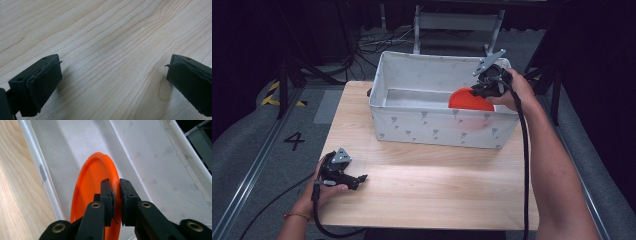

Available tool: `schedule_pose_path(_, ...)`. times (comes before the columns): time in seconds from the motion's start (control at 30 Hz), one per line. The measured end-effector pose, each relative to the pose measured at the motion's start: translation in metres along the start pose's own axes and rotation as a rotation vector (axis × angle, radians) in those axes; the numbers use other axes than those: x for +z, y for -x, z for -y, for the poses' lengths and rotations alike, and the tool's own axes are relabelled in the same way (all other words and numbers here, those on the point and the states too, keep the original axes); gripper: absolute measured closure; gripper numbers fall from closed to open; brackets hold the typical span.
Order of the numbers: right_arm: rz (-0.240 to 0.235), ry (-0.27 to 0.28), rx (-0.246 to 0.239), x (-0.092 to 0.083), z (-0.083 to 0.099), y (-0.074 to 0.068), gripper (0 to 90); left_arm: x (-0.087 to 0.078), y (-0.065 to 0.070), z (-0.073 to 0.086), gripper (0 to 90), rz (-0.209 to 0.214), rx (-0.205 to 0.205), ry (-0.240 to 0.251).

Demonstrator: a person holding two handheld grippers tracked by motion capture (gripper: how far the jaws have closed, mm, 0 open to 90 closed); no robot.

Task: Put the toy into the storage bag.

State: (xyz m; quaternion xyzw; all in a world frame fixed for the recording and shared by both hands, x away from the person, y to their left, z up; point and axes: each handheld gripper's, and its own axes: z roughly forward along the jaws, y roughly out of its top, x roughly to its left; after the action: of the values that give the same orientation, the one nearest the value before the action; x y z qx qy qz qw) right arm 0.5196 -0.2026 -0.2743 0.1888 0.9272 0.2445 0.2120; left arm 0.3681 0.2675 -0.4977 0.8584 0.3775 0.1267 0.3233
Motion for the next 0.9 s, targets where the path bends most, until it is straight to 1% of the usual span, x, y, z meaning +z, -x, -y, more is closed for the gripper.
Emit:
schedule_pose_path(0.23, -0.052, -0.107, -0.070, 0.006, 0.002, 0.000, 82.0, 0.000, 0.000, 0.000, 0.2, -0.003, -0.004, -0.001)
schedule_pose_path(0.3, -0.074, -0.136, -0.083, 0.009, 0.001, 0.000, 82.0, 0.000, 0.001, 0.000, 0.2, -0.004, -0.006, 0.000)
schedule_pose_path(0.4, -0.095, -0.183, -0.099, 0.013, 0.001, 0.000, 81.8, 0.000, 0.001, 0.000, 0.2, -0.005, -0.008, -0.002)
schedule_pose_path(0.47, -0.113, -0.199, -0.103, 0.016, 0.001, 0.001, 81.7, 0.000, 0.001, 0.000, 0.3, -0.005, -0.008, -0.002)
schedule_pose_path(0.5, -0.113, -0.199, -0.103, 0.016, 0.001, 0.001, 81.7, 0.000, 0.001, 0.000, 0.2, -0.005, -0.008, -0.002)
schedule_pose_path(0.6, -0.143, -0.240, -0.119, 0.020, 0.001, 0.001, 81.6, 0.000, 0.001, 0.000, 0.2, -0.005, -0.008, -0.001)
schedule_pose_path(0.67, -0.149, -0.258, -0.127, 0.022, 0.001, 0.001, 81.4, 0.000, 0.001, 0.000, 0.3, -0.004, -0.008, -0.001)
schedule_pose_path(0.73, -0.158, -0.266, -0.125, 0.024, 0.001, 0.001, 81.3, 0.000, 0.001, 0.000, 0.2, -0.005, -0.008, -0.002)
schedule_pose_path(0.77, -0.166, -0.275, -0.135, 0.026, 0.000, 0.000, 81.1, 0.000, 0.001, 0.000, 0.3, -0.004, -0.009, -0.001)
schedule_pose_path(0.9, -0.169, -0.297, -0.141, 0.031, 0.000, -0.002, 80.9, 0.000, 0.001, 0.000, 0.3, -0.005, -0.007, 0.000)
